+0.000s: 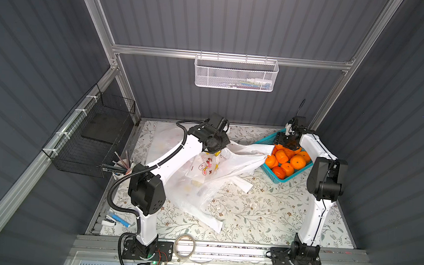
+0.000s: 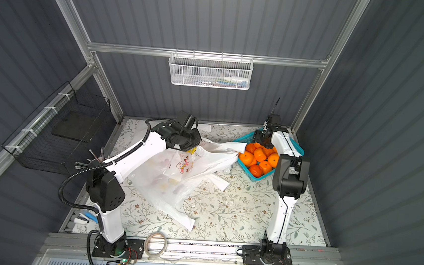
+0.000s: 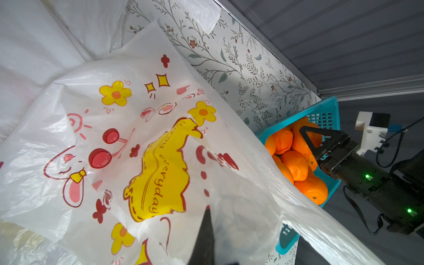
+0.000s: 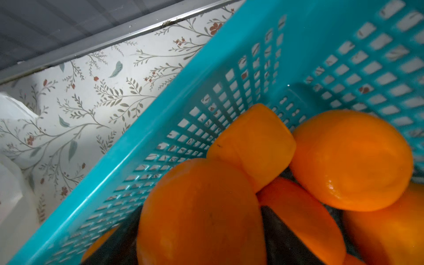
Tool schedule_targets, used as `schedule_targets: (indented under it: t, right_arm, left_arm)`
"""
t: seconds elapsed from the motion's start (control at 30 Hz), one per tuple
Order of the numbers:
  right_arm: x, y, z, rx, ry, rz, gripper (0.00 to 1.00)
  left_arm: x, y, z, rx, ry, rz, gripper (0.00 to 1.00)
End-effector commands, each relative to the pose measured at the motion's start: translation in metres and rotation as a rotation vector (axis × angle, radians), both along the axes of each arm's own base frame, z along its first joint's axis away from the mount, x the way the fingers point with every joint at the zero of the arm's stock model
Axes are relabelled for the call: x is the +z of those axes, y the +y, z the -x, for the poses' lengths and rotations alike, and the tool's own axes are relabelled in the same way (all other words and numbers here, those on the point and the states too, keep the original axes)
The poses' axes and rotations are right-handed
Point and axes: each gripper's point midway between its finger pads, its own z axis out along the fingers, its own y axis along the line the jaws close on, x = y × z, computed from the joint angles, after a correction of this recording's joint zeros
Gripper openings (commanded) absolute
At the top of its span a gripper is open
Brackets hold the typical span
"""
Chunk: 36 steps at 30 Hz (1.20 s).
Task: Place the oranges into plastic bags & tie knots
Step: Pick up the orange from the basket, then place the orange in the plastic bag.
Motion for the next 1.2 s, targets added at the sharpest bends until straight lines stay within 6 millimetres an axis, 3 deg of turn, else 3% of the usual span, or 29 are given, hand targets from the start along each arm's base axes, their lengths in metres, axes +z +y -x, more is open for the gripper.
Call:
schedule_targets:
  t: [0.0,0.17,0.33,0.4,0.5,0.6,0.7,0.8,1.07,1.17]
  right_arm:
    - [0.019,0.008,0.015,0.009,-0.012,-0.030,0.59]
    - [0.071,0.018,0.043,0.013,-0.114,-0.090,0.57]
    - [0.142,0.043,0.084,0.058,-0.260,-0.186,0.57]
    - [0.174,0.059,0.102,0.092,-0.327,-0.224,0.57]
    - [0.213,0.099,0.129,0.203,-0.404,-0.283,0.58]
    - [0.233,0.141,0.151,0.302,-0.435,-0.333,0.58]
    - [0.231,0.185,0.165,0.394,-0.419,-0.369,0.58]
    - [0.213,0.221,0.170,0.452,-0.367,-0.392,0.58]
    - [0.146,0.262,0.159,0.476,-0.216,-0.422,0.57]
    - [0.119,0.267,0.156,0.460,-0.162,-0.399,0.58]
  left_arm:
    - [0.009,0.006,0.004,-0.017,-0.019,-0.004,0.04]
    - [0.010,0.009,0.002,-0.012,-0.031,-0.026,0.04]
    - [0.009,0.008,0.002,-0.027,-0.033,-0.029,0.04]
    - [0.009,0.007,0.002,-0.039,-0.035,-0.030,0.04]
    - [0.008,0.006,0.004,-0.052,-0.035,-0.032,0.04]
    - [0.009,0.004,0.004,-0.070,-0.040,-0.034,0.03]
    - [0.009,0.003,0.005,-0.078,-0.039,-0.029,0.03]
    - [0.011,0.002,0.005,-0.085,-0.041,-0.022,0.03]
    - [0.012,0.002,0.007,-0.085,-0.045,-0.019,0.03]
    - [0.014,0.003,0.007,-0.081,-0.047,-0.014,0.03]
